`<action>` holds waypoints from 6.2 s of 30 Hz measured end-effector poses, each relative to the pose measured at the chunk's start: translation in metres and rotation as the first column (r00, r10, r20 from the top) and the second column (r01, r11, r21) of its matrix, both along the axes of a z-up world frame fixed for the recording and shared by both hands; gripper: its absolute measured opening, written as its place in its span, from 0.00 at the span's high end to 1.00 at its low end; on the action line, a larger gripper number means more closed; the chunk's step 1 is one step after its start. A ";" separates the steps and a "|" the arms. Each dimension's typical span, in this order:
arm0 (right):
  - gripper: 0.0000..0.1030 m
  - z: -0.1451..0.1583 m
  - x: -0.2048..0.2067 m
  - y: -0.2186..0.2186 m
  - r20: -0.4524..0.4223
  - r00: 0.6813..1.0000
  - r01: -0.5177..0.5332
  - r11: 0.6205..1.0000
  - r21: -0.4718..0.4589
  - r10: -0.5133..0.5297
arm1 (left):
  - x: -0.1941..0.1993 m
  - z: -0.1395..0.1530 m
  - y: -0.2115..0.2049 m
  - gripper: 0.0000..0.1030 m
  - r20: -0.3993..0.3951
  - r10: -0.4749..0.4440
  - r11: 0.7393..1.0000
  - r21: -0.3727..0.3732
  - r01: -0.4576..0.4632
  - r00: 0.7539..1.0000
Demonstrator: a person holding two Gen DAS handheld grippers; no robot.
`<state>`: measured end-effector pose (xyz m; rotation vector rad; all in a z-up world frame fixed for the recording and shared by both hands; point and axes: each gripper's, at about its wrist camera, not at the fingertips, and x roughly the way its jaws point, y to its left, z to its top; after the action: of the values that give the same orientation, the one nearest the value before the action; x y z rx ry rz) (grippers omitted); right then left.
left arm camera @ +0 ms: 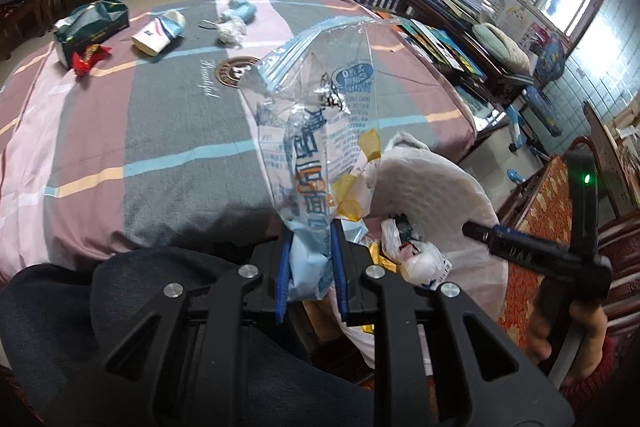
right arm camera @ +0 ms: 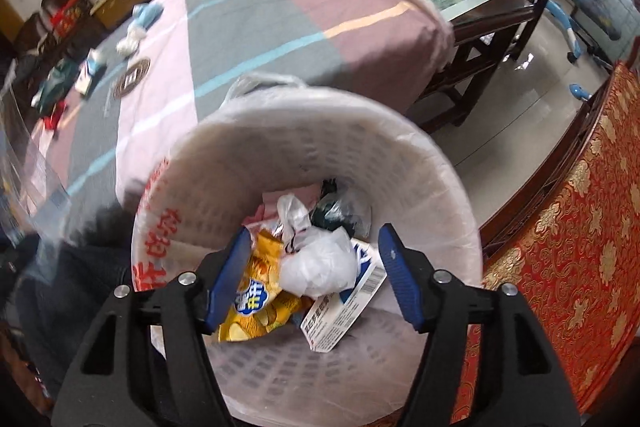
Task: Collect trash
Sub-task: 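Release the white plastic bag and clear zip bag into the bin with both grippers, then grasp the red snack wrapper with the left gripper while the right grasps a white paper cup, then lift the red snack wrapper with the left gripper while the right lifts the paper cup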
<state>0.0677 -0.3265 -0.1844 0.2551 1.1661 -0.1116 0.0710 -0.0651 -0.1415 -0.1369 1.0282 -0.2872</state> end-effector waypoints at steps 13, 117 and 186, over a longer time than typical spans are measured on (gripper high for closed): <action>0.33 0.014 -0.009 -0.063 0.078 0.976 0.202 0.979 0.037 -0.204 | -0.009 -0.040 -0.091 0.72 -0.142 -0.302 0.953 -0.067 0.296 0.943; 0.88 0.076 0.111 0.194 0.374 0.848 -0.406 0.914 0.005 0.375 | 0.056 0.025 0.144 0.90 0.280 0.455 0.866 0.080 -0.493 0.845; 0.88 0.100 0.061 0.207 0.367 0.856 -0.362 0.929 -0.075 0.364 | 0.000 0.060 0.154 0.90 0.317 0.495 0.851 0.011 -0.525 0.809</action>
<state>0.1285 -0.1192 -0.0847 0.0429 0.8118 0.2617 0.0715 0.0889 -0.0815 -0.2668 0.6615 0.2349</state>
